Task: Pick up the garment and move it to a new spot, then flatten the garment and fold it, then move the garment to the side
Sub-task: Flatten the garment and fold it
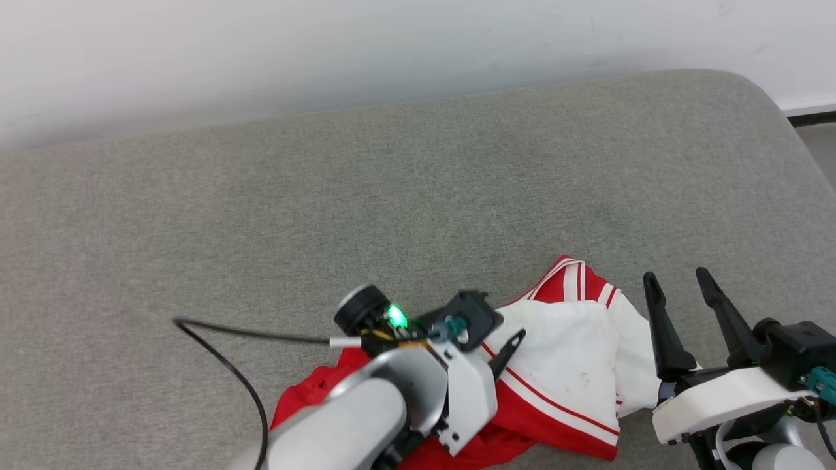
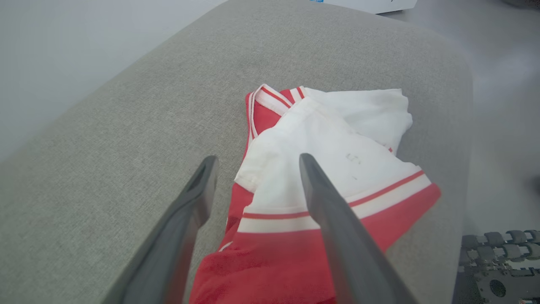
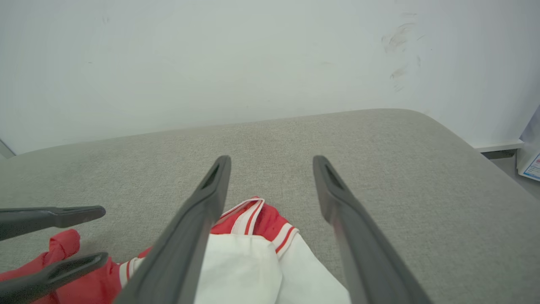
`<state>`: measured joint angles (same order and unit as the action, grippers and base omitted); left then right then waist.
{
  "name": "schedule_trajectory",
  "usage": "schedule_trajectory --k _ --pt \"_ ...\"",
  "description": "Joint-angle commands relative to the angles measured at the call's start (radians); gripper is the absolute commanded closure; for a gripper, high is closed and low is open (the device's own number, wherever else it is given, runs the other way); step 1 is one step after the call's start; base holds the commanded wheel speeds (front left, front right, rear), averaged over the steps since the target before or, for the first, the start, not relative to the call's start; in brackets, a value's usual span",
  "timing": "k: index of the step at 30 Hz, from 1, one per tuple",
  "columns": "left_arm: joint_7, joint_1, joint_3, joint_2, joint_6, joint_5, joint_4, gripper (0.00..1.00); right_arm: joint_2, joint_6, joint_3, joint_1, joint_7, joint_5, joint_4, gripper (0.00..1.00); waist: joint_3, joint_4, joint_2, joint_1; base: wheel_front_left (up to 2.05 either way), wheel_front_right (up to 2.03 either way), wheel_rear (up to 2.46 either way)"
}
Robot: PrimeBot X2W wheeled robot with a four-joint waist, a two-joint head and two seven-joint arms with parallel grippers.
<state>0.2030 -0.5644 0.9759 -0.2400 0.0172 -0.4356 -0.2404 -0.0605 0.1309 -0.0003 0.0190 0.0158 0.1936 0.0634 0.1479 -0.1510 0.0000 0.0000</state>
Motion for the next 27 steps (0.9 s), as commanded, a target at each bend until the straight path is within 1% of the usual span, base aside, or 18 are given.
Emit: schedule_trajectory --k 1,4,8,12,17,18,19,20,21,24,26,27 --pt "0.026 -0.032 -0.016 -0.003 -0.009 -0.021 0.007 0.0 0.004 0.0 0.004 -0.004 -0.005 -0.005 0.009 0.0 0.003 -0.003 0.0 0.0 0.0 0.0 0.0" --pt "0.098 -0.073 -0.016 0.005 -0.046 -0.058 -0.001 0.0 0.005 0.0 0.016 0.005 -0.01 -0.003 0.015 0.0 0.016 -0.014 0.0 0.0 0.0 0.0 0.0" --pt "0.228 -0.117 0.008 0.009 -0.097 -0.115 -0.039 0.0 0.004 0.0 0.027 0.013 -0.011 0.002 0.012 0.0 0.038 -0.043 0.0 0.0 0.0 0.0 0.0" --pt "0.319 -0.149 0.03 0.011 -0.119 -0.156 -0.084 0.0 0.005 0.0 0.028 0.018 -0.005 0.009 0.003 0.0 0.06 -0.073 0.0 0.0 0.0 0.0 0.0" --pt "0.37 -0.173 0.055 0.012 -0.132 -0.177 -0.132 0.0 0.006 0.0 0.034 0.025 0.004 0.016 -0.01 0.0 0.077 -0.099 0.0 0.0 0.0 0.0 0.0" --pt "0.377 -0.177 0.06 0.015 -0.134 -0.184 -0.14 0.34 0.007 0.0 0.035 0.027 0.008 0.018 -0.015 0.0 0.079 -0.105 0.0 0.0 0.0 0.0 0.0" --pt "0.383 -0.181 0.065 0.017 -0.136 -0.19 -0.148 0.6 0.007 0.0 0.037 0.03 0.01 0.018 -0.019 0.0 0.081 -0.109 0.0 0.0 0.0 0.0 0.0" --pt "0.38 -0.186 0.067 0.018 -0.138 -0.191 -0.154 0.91 0.007 0.0 0.036 0.034 0.013 0.019 -0.022 0.0 0.083 -0.112 0.0 0.0 0.0 0.0 0.0" --pt "0.374 -0.19 0.068 0.019 -0.138 -0.192 -0.16 1.0 0.007 0.0 0.035 0.036 0.014 0.021 -0.025 0.0 0.084 -0.114 0.0 0.0 0.0 0.0 0.0" --pt "0.335 -0.205 0.06 0.019 -0.139 -0.186 -0.174 1.0 0.008 0.0 0.029 0.038 0.023 0.022 -0.035 0.0 0.083 -0.113 0.0 0.0 0.0 0.0 0.0" --pt "0.303 -0.212 0.05 0.018 -0.132 -0.182 -0.172 1.0 0.008 0.0 0.024 0.036 0.023 0.021 -0.038 0.0 0.078 -0.105 0.0 0.0 0.0 0.0 0.0" --pt "0.303 -0.212 0.05 0.018 -0.132 -0.182 -0.172 1.0 0.008 0.0 0.024 0.036 0.023 0.021 -0.038 0.0 0.078 -0.105 0.0 0.0 0.0 0.0 0.0"
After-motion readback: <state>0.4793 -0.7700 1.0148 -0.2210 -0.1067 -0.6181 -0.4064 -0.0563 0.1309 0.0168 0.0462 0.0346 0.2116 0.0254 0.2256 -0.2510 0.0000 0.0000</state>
